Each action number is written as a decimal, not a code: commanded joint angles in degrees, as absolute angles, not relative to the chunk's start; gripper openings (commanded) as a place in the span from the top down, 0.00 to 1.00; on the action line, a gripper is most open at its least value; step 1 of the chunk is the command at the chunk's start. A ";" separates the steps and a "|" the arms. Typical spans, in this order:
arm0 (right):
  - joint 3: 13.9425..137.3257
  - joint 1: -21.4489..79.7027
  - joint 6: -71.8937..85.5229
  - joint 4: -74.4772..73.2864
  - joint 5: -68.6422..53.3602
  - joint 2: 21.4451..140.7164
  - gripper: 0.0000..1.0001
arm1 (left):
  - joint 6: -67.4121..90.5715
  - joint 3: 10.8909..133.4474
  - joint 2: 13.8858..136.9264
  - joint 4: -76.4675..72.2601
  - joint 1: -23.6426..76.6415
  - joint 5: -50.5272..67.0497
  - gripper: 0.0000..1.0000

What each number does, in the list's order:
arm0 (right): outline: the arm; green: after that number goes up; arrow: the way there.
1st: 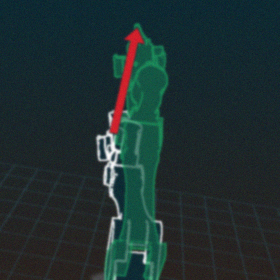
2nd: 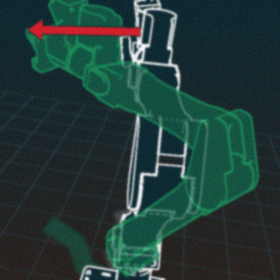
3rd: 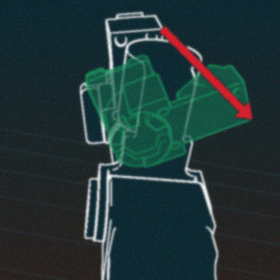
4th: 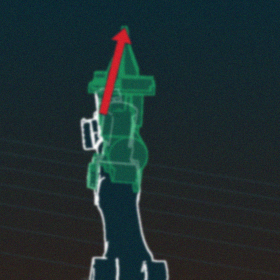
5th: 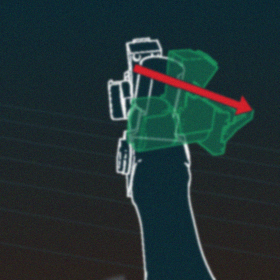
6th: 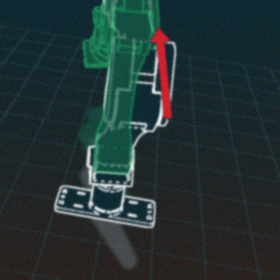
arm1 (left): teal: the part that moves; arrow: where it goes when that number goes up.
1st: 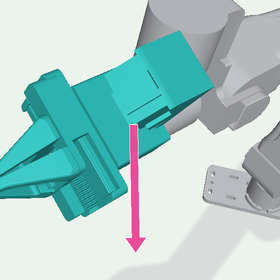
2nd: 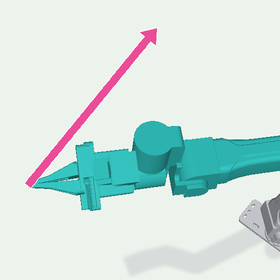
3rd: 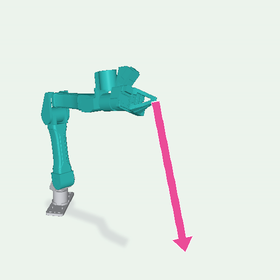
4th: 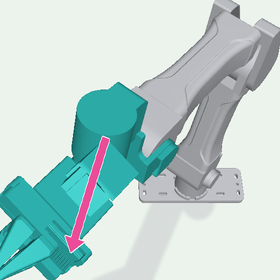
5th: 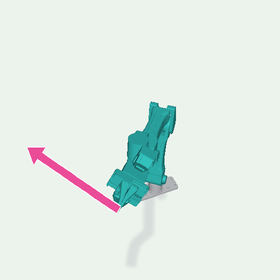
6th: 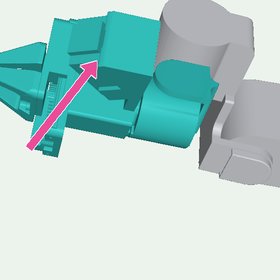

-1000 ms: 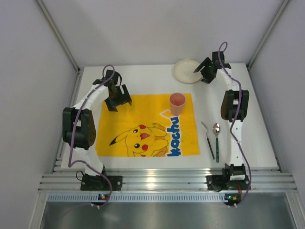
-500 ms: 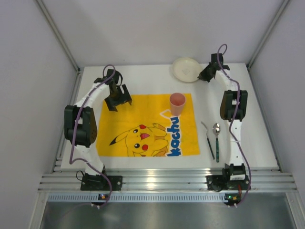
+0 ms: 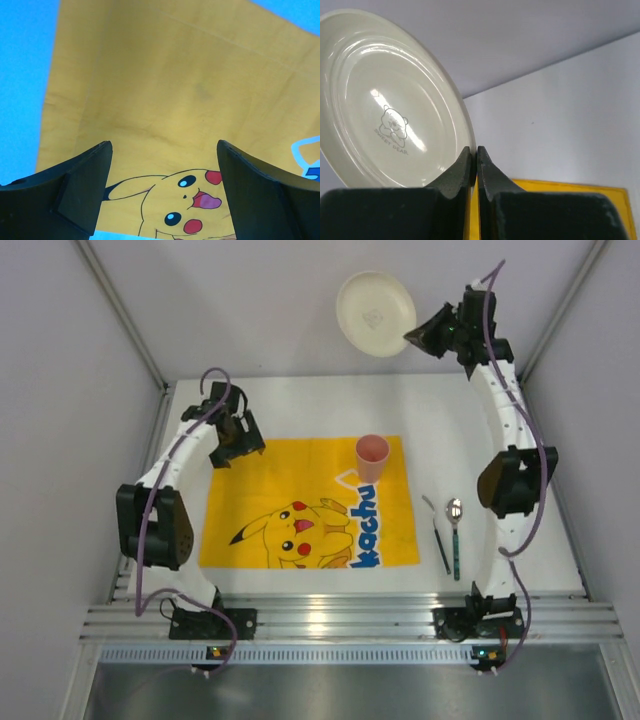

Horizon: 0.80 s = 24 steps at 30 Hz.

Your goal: Set the dinner table for one person

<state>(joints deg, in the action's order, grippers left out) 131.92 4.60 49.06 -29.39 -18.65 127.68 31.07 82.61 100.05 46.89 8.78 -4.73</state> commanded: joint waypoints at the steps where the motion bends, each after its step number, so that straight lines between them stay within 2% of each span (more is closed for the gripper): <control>1: 129.74 12.29 43.09 -33.03 -21.45 115.15 1.00 | 30.49 83.76 92.65 48.07 6.43 -11.94 0.09; 6: 126.48 23.79 36.83 -46.46 -15.84 107.51 1.00 | 30.76 83.15 89.39 49.91 2.47 -16.87 0.09; 13: 108.04 31.46 36.30 -50.01 -9.15 101.07 1.00 | 34.18 80.60 84.99 54.92 -3.78 -30.13 0.06; 17: 110.03 33.21 33.49 -53.43 -5.55 105.72 1.00 | 37.79 79.81 82.44 56.60 -4.04 -34.71 0.04; 24: 119.86 37.88 29.81 -55.89 -5.36 117.94 1.00 | 37.44 78.14 80.07 55.55 -4.04 -29.98 0.04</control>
